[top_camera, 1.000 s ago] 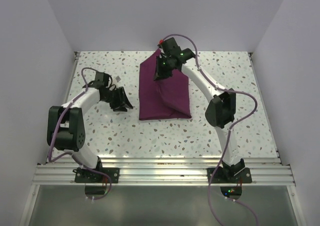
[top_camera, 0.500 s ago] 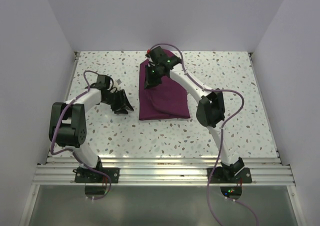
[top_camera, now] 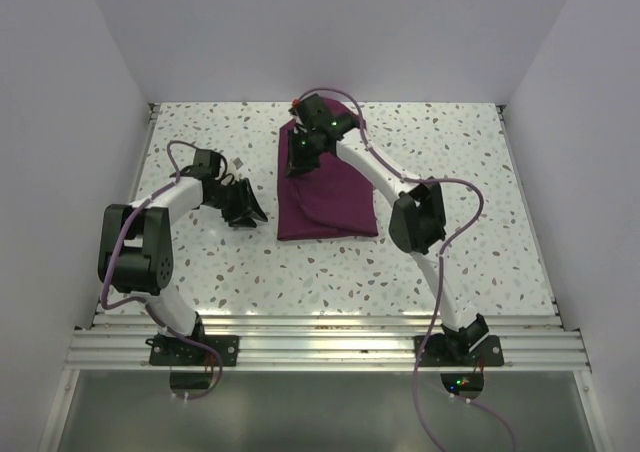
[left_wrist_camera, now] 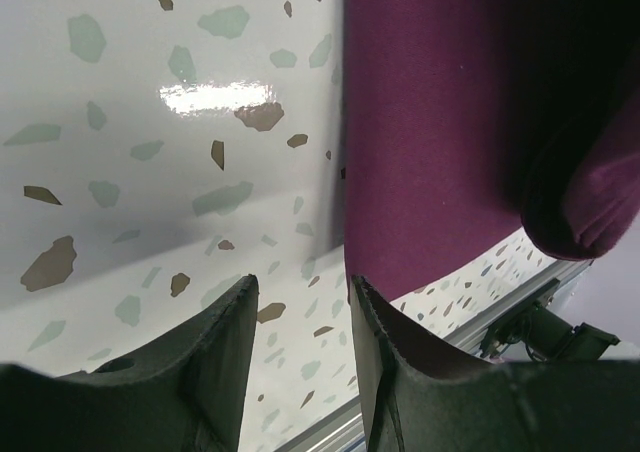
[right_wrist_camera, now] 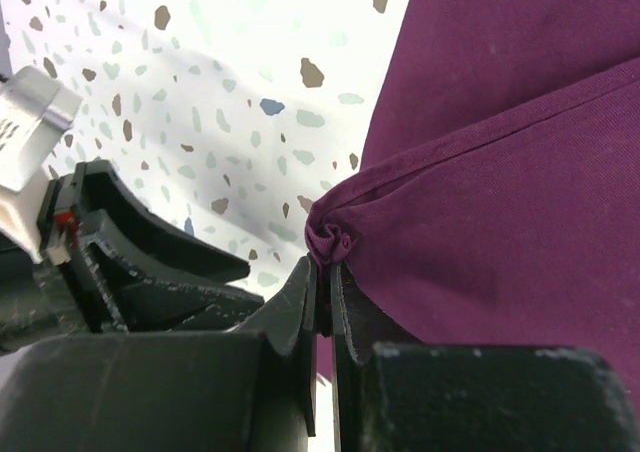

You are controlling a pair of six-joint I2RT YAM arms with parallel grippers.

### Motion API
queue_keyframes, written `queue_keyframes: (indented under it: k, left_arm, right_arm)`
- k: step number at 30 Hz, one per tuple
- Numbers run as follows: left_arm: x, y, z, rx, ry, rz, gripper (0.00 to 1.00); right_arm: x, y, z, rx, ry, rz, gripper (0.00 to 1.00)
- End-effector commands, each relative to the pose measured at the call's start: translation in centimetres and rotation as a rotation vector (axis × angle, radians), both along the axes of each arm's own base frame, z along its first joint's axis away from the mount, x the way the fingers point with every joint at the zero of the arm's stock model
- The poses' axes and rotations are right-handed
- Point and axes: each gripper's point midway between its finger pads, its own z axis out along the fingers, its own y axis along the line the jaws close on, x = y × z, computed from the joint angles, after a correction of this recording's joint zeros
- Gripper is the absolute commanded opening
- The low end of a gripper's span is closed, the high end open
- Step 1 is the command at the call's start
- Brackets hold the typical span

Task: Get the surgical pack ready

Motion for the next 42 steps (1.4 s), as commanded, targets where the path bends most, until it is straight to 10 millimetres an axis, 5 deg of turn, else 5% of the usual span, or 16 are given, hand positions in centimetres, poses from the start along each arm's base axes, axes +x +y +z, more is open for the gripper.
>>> queue_keyframes:
  k: [1,16,19,20,23,26,29,32,34,37,39,40,42]
  left_arm:
    - [0.6,0.0,0.4,-0.010,-0.032,-0.005,0.46]
    - [0.4,0.7,0.7,0.028,-0.043,-0.004,0.46]
    - [0.8,1.1,1.3,0.056,-0.059,0.006,0.47]
    - [1.0,1.3,1.4,0.066,-0.065,0.011,0.48]
    - [1.7,1.7,2.3,0.088,-0.096,0.012,0.50]
    - [2.6,1.5,3.3,0.083,-0.116,0.004,0.51]
    - [3.7,0.8,4.4,0.042,-0.145,-0.007,0.51]
    - [5.4,-0.4,5.9,-0.041,-0.195,-0.012,0.42]
    - [6.1,-1.1,6.2,-0.085,-0.206,-0.019,0.34]
    - [6.9,-2.0,5.8,-0.140,-0.197,-0.024,0.19]
    - [7.5,-2.6,5.3,-0.175,-0.178,-0.022,0.15]
    - [7.5,-2.9,5.2,-0.185,-0.173,-0.027,0.13]
    - [8.1,-3.6,5.2,-0.212,-0.177,-0.035,0.11]
  right_arm:
    - [0.7,2.3,1.0,0.077,-0.037,0.012,0.00]
    - [0.1,3.0,-2.3,0.050,0.019,0.024,0.04]
    - [-0.3,3.4,-2.8,0.054,0.036,0.033,0.25]
    - [-0.3,3.5,-2.3,0.063,0.034,0.036,0.38]
    - [0.4,3.6,0.2,0.084,-0.017,0.044,0.56]
    - [1.4,1.5,3.0,0.088,-0.052,0.009,0.61]
    - [3.8,-3.1,5.9,0.104,-0.090,-0.074,0.62]
    - [5.4,-8.7,7.9,0.049,-0.140,-0.143,0.58]
    - [5.3,-10.6,8.4,0.075,-0.137,-0.135,0.54]
    - [4.5,-14.5,6.2,0.070,-0.062,-0.160,0.18]
    - [4.4,-16.1,6.5,0.085,-0.074,-0.163,0.10]
    - [3.7,-16.7,5.1,0.069,-0.038,-0.164,0.02]
    - [3.3,-17.4,4.5,0.083,-0.021,-0.160,0.00]
